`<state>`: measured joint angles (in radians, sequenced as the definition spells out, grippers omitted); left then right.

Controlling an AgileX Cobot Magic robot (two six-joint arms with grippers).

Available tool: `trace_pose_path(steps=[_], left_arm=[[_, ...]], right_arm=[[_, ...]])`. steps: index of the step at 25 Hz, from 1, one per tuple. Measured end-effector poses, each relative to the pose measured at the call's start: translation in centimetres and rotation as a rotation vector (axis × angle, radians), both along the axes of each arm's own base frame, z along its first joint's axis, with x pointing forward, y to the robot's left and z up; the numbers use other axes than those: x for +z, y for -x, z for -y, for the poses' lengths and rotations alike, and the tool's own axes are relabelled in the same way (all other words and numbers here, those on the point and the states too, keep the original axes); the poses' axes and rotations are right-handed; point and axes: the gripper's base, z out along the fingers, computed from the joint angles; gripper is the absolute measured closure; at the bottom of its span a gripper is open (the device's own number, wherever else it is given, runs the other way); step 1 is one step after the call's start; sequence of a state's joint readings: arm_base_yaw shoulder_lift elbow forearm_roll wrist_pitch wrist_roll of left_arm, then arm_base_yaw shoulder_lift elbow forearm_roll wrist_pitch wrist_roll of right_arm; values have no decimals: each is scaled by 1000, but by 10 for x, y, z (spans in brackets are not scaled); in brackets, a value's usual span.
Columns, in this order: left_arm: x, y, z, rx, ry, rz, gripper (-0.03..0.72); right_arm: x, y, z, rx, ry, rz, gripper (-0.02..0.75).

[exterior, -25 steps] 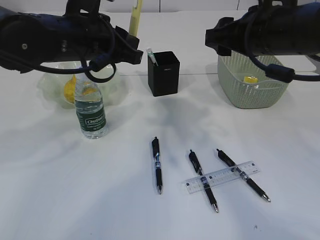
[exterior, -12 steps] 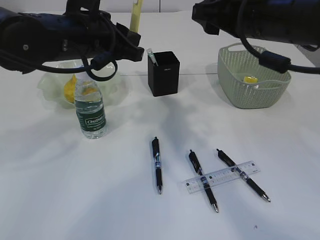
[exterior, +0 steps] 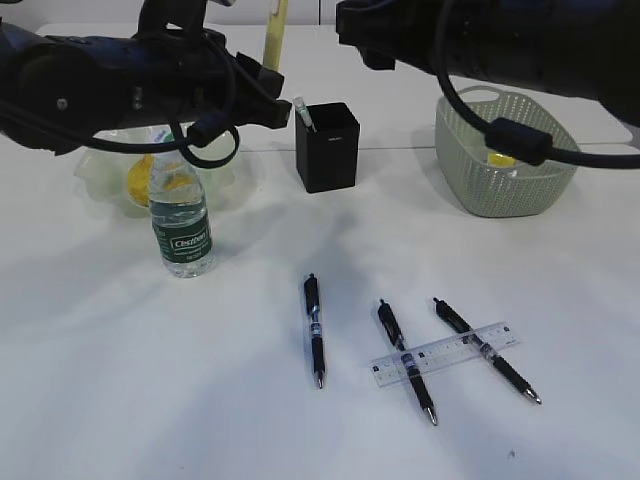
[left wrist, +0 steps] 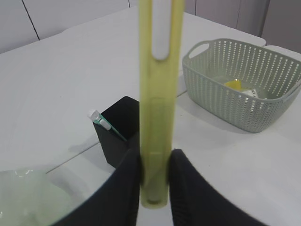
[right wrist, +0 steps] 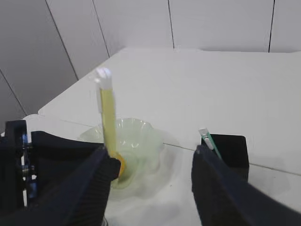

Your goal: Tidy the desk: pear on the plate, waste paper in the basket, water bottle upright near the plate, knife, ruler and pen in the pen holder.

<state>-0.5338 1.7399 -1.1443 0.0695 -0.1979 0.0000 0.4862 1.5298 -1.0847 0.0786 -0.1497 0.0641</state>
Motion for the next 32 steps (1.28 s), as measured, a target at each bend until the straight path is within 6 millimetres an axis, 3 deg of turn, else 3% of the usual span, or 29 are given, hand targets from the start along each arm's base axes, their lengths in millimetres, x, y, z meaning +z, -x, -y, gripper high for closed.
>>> trace_pose_path(steps=[6,32], left_arm=[[0,0,1,1,5,-3,563],[6,24,39,-110,52,50,563]], right_arm=[[2,0,0,-6,-37,10,328],[6,2,-5,23,-28,66,330]])
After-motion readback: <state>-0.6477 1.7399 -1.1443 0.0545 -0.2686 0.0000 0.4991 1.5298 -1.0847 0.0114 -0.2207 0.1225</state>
